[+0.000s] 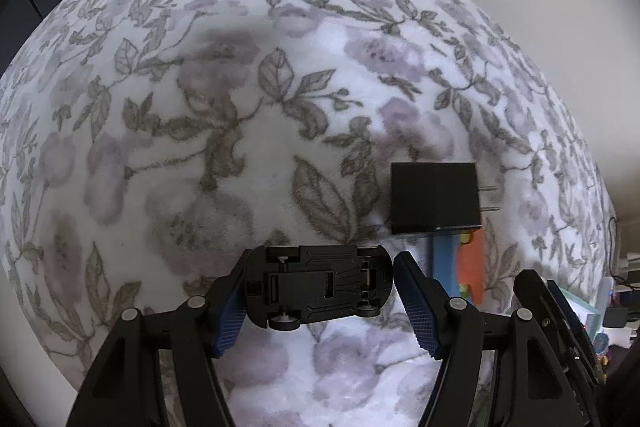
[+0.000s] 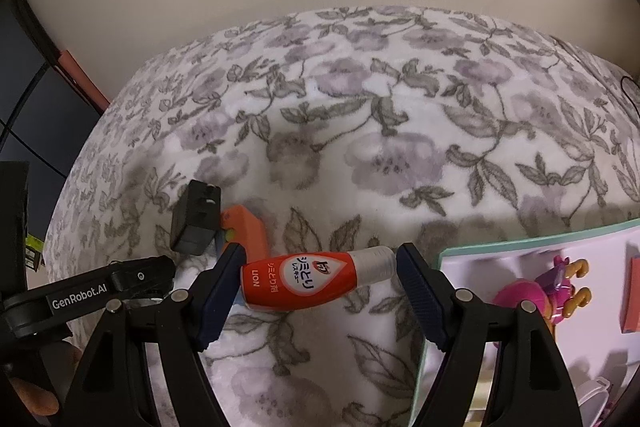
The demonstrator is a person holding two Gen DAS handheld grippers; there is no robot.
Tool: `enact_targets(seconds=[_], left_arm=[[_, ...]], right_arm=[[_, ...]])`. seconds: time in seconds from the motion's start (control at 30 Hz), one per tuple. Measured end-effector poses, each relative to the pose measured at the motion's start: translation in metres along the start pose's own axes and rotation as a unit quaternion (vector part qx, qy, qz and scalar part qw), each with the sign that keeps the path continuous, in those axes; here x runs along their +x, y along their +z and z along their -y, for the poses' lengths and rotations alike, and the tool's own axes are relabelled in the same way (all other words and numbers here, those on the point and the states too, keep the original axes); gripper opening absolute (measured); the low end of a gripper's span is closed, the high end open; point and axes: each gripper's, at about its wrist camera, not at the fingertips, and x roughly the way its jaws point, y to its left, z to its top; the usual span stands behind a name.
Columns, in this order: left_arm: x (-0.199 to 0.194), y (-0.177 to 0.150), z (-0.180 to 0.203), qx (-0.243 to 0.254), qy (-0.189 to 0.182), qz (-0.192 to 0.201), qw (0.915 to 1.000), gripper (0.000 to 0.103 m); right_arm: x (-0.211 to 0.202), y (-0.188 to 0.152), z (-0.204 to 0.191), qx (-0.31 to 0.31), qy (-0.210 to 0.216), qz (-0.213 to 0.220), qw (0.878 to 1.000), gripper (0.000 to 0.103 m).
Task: Organize rigid objects
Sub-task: 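Carry glue tube in right gripper and black toy car in left over tray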
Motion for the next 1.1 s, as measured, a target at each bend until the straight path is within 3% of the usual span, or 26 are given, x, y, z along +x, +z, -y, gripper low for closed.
enact_targets(seconds=[0.27,0.67,1.1], left_arm=[[-0.022,-0.007,0.017,0.023,-0.017,0.023,0.9993,0.071],[-0.061,-0.043,0.083,0.104,-0.039,0.053,0.9924,0.071],[-0.071,-0.112,0.172,0.215,-0.077,0.035,0.9731,0.072]], right_arm=[[-0.027,-0.002,0.011,0.022,-0.001,0.011,1.0,0.079],[-0.09,-0.024,0.056,0.061,-0.04,0.027,0.997,0.079],[-0.143,-0.083,0.153,0.155,-0.144,0.021,0.977,0.079]])
